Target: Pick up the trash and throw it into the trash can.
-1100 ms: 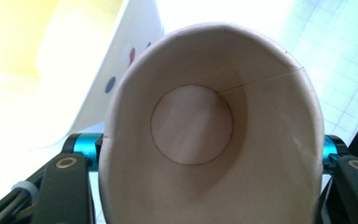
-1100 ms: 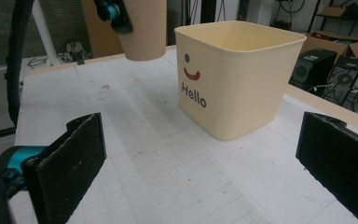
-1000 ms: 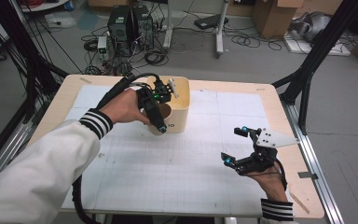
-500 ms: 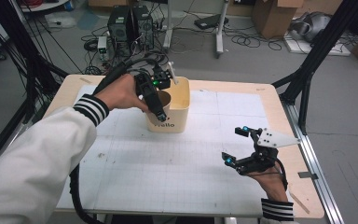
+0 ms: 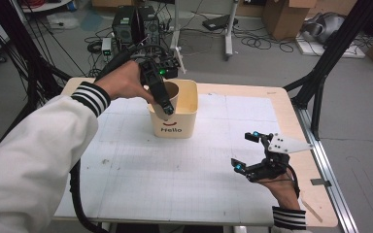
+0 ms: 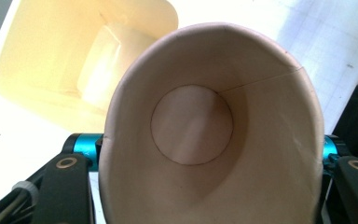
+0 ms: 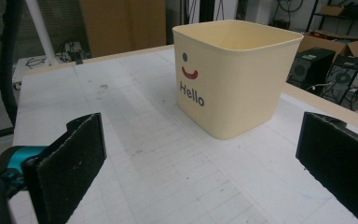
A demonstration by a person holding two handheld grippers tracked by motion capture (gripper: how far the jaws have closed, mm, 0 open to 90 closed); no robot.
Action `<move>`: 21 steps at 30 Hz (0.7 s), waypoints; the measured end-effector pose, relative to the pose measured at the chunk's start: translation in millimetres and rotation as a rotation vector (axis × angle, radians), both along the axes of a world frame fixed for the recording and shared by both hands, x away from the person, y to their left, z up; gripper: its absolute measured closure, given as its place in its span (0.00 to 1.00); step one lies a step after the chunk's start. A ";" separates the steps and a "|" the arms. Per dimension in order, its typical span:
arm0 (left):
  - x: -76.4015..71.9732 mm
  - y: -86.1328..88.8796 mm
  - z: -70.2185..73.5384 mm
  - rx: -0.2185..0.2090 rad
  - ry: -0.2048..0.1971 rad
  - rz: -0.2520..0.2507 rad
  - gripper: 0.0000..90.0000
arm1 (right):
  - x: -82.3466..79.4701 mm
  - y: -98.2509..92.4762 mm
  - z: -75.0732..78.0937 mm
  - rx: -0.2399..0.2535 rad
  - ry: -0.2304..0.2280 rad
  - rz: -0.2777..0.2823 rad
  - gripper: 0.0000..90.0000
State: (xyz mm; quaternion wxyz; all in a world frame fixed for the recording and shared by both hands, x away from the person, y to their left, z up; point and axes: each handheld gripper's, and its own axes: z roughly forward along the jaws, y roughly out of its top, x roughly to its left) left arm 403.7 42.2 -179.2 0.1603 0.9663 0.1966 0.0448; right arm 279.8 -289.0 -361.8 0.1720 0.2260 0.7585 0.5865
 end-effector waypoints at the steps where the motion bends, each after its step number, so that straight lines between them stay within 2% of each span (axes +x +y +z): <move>1: 0.0 0.0 0.0 0.000 0.000 0.000 0.37 | 0.0 0.0 0.0 0.000 0.000 0.000 0.00; 7: 4.0 0.7 7.6 0.014 0.005 -0.005 0.37 | -0.3 -0.4 0.1 0.001 0.005 0.000 0.00; 9: 6.0 1.0 13.5 0.004 0.010 -0.008 0.37 | -0.3 -0.4 0.1 0.001 0.003 0.002 0.00; 13: 8.1 -0.2 21.9 0.019 -0.012 -0.017 0.37 | -0.7 -0.6 0.6 0.003 0.001 0.004 0.00; 15: 10.0 -0.1 27.6 -0.002 -0.013 -0.018 0.37 | -0.8 -0.8 0.7 0.007 0.002 0.003 0.00; 16: 11.2 -0.2 29.7 0.000 -0.014 -0.025 0.37 | -0.6 -1.1 0.7 0.007 -0.001 0.002 0.00; 21: 14.6 -1.3 32.3 0.006 -0.018 -0.026 0.37 | -1.0 -1.6 1.5 0.008 -0.003 0.002 0.00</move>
